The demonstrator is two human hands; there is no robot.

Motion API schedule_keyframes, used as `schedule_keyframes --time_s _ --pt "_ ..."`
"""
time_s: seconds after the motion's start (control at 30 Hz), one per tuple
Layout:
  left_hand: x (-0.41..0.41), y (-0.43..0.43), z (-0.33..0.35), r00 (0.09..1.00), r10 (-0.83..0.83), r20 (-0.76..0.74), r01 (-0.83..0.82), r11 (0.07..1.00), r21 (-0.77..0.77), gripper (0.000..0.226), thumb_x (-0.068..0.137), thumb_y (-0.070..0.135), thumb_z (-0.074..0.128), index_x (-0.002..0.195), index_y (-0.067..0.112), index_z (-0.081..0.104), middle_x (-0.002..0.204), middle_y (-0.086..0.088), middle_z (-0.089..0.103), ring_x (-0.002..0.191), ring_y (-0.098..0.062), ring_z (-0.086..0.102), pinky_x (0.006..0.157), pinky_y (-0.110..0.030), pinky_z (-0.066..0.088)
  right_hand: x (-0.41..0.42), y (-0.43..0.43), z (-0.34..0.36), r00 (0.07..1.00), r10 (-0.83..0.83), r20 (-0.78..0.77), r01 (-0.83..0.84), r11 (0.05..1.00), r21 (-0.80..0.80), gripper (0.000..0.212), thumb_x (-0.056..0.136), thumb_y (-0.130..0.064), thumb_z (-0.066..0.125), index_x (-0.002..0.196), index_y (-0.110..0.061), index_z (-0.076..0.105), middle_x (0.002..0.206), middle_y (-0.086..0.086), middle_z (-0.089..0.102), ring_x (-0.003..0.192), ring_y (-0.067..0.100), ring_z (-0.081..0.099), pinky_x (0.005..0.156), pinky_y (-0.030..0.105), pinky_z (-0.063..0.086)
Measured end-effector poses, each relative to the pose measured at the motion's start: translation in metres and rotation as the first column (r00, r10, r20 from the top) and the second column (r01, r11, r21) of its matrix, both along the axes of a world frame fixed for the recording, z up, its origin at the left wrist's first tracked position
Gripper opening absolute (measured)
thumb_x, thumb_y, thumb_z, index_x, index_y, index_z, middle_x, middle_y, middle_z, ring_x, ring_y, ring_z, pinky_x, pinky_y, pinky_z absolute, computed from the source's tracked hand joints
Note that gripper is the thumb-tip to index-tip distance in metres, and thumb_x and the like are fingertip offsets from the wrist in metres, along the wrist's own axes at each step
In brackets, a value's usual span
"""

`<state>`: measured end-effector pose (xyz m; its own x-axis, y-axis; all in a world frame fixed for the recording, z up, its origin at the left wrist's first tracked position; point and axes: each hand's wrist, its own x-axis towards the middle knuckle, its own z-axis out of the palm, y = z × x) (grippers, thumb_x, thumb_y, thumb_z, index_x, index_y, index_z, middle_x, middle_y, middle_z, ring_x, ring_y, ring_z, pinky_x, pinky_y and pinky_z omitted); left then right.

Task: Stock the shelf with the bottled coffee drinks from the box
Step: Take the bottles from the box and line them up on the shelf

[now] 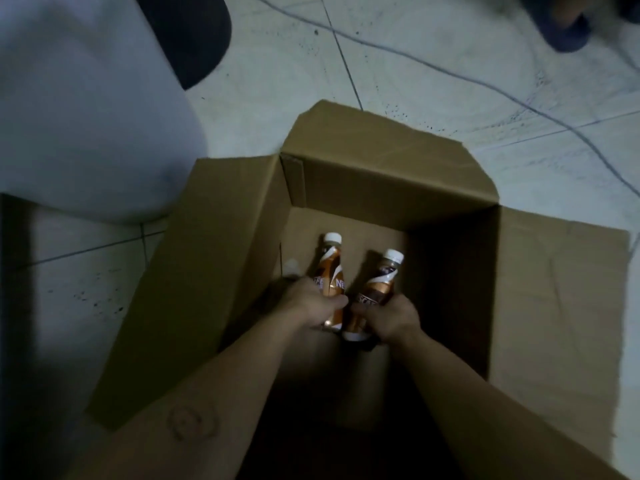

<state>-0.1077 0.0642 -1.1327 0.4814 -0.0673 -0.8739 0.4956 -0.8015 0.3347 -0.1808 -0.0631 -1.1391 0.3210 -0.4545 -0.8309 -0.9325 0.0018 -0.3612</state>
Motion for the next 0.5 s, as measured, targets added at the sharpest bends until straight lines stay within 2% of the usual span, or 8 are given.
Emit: schedule_keyframes --time_s 0.07,0.17,0.23,0.3,0.33,0.4,0.43,0.5 --pt "-0.012 0.009 0.017 0.996 0.084 -0.039 -0.086 0.994 -0.066 0.059 0.076 0.037 0.078 0.127 0.018 0.055 0.119 -0.005 0.065 0.105 -0.022 0.063 0.092 -0.038 0.051 -0.003 -0.001 0.017 0.998 0.043 0.047 -0.043 0.999 0.014 0.056 0.073 -0.027 0.082 0.122 -0.015 0.058 0.114 0.009 0.068 0.091 0.022 0.066 0.067 0.034 0.056" --pt "-0.021 0.018 0.058 0.988 0.152 0.033 -0.146 0.979 -0.144 0.059 0.071 0.028 0.083 0.123 0.018 0.055 0.116 -0.004 0.065 0.102 -0.021 0.063 0.083 -0.034 0.053 0.000 0.001 0.058 0.968 0.166 0.189 -0.169 0.986 -0.003 0.065 0.069 -0.026 0.084 0.126 -0.021 0.054 0.117 0.002 0.067 0.102 0.020 0.064 0.084 0.037 0.055" --pt "-0.024 0.026 0.098 0.976 0.198 0.088 -0.175 0.959 -0.222 0.054 0.071 0.023 0.083 0.118 0.016 0.057 0.109 -0.002 0.066 0.095 -0.018 0.065 0.070 -0.027 0.054 0.004 0.002 0.098 0.941 0.185 0.285 -0.198 0.980 0.018 0.064 0.068 -0.030 0.084 0.124 -0.023 0.054 0.114 -0.001 0.067 0.099 0.017 0.064 0.088 0.038 0.054" --pt "-0.027 0.041 0.145 0.954 0.260 0.148 -0.209 0.934 -0.291 0.048 0.072 0.020 0.083 0.112 0.015 0.057 0.100 0.001 0.066 0.085 -0.013 0.065 0.055 -0.019 0.054 0.008 0.006 0.138 0.907 0.152 0.394 -0.198 0.977 0.078 0.062 0.068 -0.035 0.084 0.121 -0.023 0.055 0.106 -0.002 0.068 0.092 0.016 0.068 0.084 0.038 0.057" --pt "-0.029 0.050 0.169 0.939 0.287 0.191 -0.220 0.925 -0.309 0.049 0.070 0.022 0.084 0.111 0.016 0.058 0.100 0.002 0.067 0.084 -0.013 0.066 0.058 -0.020 0.056 0.011 0.012 0.161 0.878 0.138 0.457 -0.209 0.972 0.109 0.061 0.068 -0.037 0.084 0.119 -0.022 0.056 0.102 -0.003 0.068 0.090 0.016 0.069 0.082 0.037 0.058" --pt "-0.033 0.072 0.218 0.899 0.333 0.284 -0.232 0.913 -0.336 0.056 0.065 0.032 0.086 0.114 0.020 0.061 0.102 0.003 0.071 0.089 -0.015 0.069 0.080 -0.033 0.058 0.015 0.032 0.206 0.810 0.119 0.574 -0.258 0.952 0.167 0.056 0.072 -0.042 0.081 0.117 -0.022 0.053 0.102 -0.002 0.067 0.090 0.016 0.068 0.079 0.034 0.057" --pt "-0.036 0.085 0.244 0.874 0.358 0.328 -0.239 0.905 -0.352 0.054 0.065 0.034 0.085 0.112 0.022 0.063 0.102 0.004 0.073 0.091 -0.015 0.071 0.087 -0.038 0.056 0.016 0.047 0.229 0.779 0.108 0.617 -0.285 0.939 0.195 0.054 0.076 -0.045 0.076 0.118 -0.022 0.051 0.104 -0.001 0.067 0.091 0.017 0.068 0.079 0.034 0.056" --pt "-0.044 0.114 0.296 0.814 0.401 0.419 -0.245 0.893 -0.377 0.036 0.069 0.033 0.084 0.101 0.025 0.068 0.098 0.003 0.075 0.089 -0.014 0.072 0.089 -0.040 0.055 0.015 0.079 0.271 0.727 0.073 0.683 -0.335 0.906 0.260 0.054 0.082 -0.052 0.067 0.123 -0.022 0.049 0.109 0.003 0.068 0.095 0.021 0.069 0.084 0.039 0.056"
